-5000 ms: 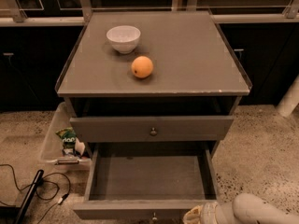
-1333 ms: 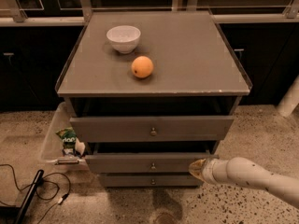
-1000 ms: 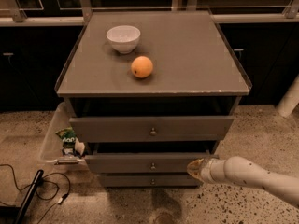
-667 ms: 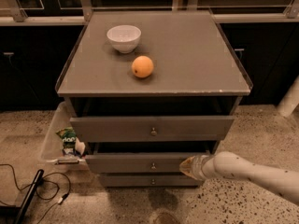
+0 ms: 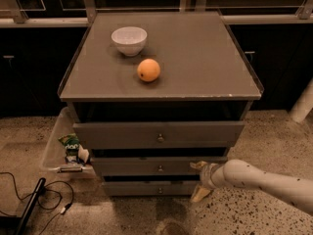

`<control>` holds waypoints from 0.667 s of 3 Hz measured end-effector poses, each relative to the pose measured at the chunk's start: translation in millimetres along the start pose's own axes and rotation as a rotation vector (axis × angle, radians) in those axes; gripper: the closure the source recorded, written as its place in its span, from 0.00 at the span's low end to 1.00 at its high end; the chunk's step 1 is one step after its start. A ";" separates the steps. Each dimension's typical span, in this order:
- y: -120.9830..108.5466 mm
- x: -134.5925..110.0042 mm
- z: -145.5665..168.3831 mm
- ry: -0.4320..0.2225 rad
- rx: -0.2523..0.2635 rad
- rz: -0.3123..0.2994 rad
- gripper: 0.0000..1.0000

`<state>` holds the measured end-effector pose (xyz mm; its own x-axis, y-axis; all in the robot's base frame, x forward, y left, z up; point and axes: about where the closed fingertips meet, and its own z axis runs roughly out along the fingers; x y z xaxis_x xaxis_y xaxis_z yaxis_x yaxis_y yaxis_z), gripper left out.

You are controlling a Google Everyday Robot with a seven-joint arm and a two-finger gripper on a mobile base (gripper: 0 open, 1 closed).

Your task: Close middle drawer

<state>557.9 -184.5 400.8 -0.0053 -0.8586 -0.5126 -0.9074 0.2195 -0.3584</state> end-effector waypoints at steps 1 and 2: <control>0.0 0.0 0.0 0.000 0.000 0.000 0.00; 2.8 -0.3 -1.1 0.000 0.000 0.000 0.00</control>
Offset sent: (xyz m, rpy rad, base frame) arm -0.0058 0.0048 0.0216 -0.0109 -0.0424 0.0479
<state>554.9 -184.2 400.8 -0.0050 -0.8587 -0.5125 -0.9074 0.2193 -0.3585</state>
